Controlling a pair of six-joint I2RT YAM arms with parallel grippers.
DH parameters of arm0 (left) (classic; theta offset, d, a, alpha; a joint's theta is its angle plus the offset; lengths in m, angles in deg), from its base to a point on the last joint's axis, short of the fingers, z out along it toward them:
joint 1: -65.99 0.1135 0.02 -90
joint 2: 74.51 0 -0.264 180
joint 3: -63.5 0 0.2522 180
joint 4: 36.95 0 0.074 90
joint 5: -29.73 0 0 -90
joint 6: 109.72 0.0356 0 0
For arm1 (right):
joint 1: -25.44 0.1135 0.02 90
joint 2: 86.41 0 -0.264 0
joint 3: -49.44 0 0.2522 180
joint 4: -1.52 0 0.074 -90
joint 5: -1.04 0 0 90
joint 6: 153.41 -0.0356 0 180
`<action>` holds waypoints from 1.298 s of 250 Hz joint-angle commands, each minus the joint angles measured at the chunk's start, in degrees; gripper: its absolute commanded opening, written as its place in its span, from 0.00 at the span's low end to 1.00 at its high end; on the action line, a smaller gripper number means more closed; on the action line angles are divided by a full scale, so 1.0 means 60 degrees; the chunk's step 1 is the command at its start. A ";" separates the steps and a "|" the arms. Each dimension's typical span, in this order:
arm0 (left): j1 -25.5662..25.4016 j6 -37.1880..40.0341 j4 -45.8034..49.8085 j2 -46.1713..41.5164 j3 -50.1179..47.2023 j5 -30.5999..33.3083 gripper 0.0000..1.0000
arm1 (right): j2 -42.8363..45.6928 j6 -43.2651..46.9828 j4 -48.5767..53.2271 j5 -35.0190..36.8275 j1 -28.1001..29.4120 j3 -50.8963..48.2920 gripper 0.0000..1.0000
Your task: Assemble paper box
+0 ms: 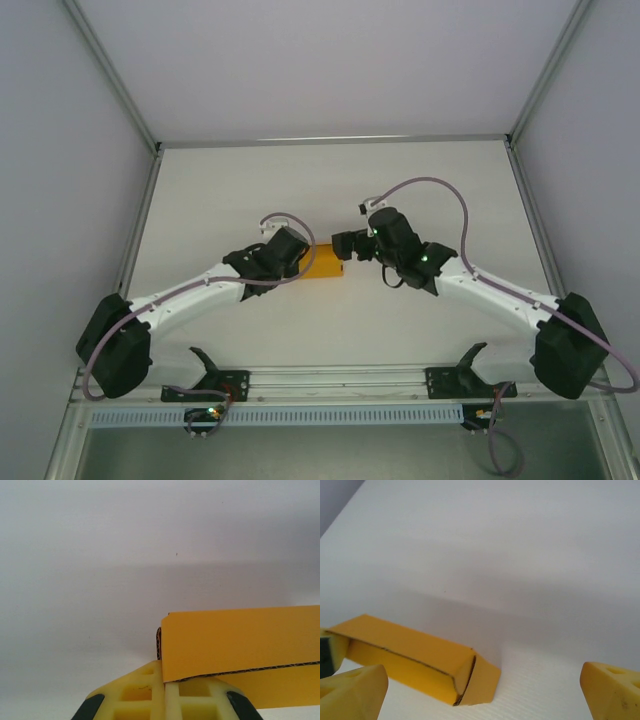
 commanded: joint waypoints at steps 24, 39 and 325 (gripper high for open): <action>-0.0117 0.0490 0.1926 0.0475 -0.0468 -0.1155 0.00 | -0.1450 -0.0365 0.0183 -0.0970 -0.0509 0.0764 0.98; -0.0134 0.0621 0.1949 0.0483 -0.0362 -0.1111 0.00 | -0.1764 -0.0291 0.0322 -0.1060 -0.0517 0.0833 0.97; 0.4597 0.0778 -0.1697 -0.1722 -0.2183 -0.7757 0.85 | -0.3248 -0.1366 0.0044 -0.1605 -0.0446 -0.1010 0.76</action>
